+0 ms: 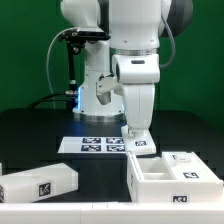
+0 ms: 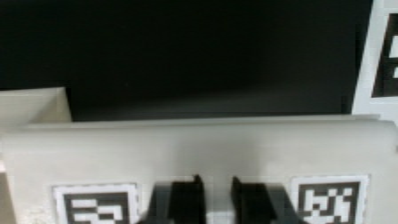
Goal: Assemble cabinet
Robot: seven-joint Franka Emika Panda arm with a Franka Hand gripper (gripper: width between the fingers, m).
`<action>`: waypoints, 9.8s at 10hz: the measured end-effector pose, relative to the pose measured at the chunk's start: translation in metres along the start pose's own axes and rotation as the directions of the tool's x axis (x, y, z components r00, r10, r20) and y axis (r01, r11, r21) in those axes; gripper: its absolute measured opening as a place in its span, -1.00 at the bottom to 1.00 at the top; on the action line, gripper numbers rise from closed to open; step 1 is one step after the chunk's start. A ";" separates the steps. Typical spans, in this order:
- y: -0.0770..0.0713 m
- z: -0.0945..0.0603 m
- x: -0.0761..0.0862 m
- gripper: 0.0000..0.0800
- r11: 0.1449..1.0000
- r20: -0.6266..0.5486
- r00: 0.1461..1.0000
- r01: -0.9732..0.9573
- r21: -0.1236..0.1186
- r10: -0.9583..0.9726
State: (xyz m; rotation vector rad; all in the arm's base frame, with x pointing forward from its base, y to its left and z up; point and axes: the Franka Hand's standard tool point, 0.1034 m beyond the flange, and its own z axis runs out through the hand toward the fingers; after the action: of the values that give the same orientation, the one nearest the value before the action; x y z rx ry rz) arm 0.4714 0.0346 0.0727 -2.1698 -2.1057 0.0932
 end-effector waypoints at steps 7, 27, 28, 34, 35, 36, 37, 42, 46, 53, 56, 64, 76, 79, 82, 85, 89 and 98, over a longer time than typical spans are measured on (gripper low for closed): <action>-0.004 0.004 0.007 -0.84 1.000 -0.002 1.000 0.001 0.016 0.000; -0.002 0.003 0.004 -0.84 1.000 -0.008 1.000 0.012 0.008 -0.012; -0.002 0.003 0.003 -0.84 1.000 -0.008 1.000 0.010 0.008 -0.010; 0.000 0.003 -0.003 -0.84 0.999 -0.011 0.999 0.034 0.001 -0.034; 0.000 0.003 -0.004 -0.84 1.000 -0.011 0.999 0.030 0.001 -0.030; 0.000 0.003 -0.004 -0.84 1.000 -0.011 0.999 0.030 0.002 -0.030; 0.000 0.003 -0.002 -0.84 1.000 -0.011 0.999 0.031 0.001 -0.031; -0.001 0.001 0.005 -0.84 1.000 -0.013 1.000 0.020 0.000 -0.020; 0.001 0.000 0.015 -0.84 1.000 -0.016 1.000 -0.010 -0.004 0.010; 0.011 -0.003 0.008 -0.84 0.999 -0.019 0.999 -0.032 -0.003 0.032; 0.011 -0.001 0.007 -0.84 0.999 -0.019 0.999 -0.034 0.000 0.034; 0.032 0.003 0.004 -0.84 0.997 -0.012 0.998 0.068 -0.032 -0.068; 0.073 0.002 0.009 -0.84 0.996 -0.016 0.998 0.052 -0.070 -0.053; 0.075 0.002 0.009 -0.84 0.996 -0.017 0.999 0.050 -0.071 -0.052; 0.102 -0.002 0.009 -0.84 0.995 -0.026 0.999 0.043 -0.087 -0.045; 0.116 -0.004 0.011 -0.84 0.994 -0.033 0.999 0.031 -0.102 -0.035; 0.121 -0.004 0.011 -0.84 0.995 -0.034 0.999 0.028 -0.099 -0.032; 0.097 -0.038 0.012 0.89 0.977 -0.036 0.994 -0.110 -0.182 0.105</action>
Offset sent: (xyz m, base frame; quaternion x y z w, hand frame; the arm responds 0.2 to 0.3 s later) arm 0.0009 0.0107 -0.0035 -0.0077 0.0093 -0.0062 0.9999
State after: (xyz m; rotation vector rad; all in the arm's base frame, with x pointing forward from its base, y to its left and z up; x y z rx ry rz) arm 0.5727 0.0421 0.0982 -2.3739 -2.0565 -0.1251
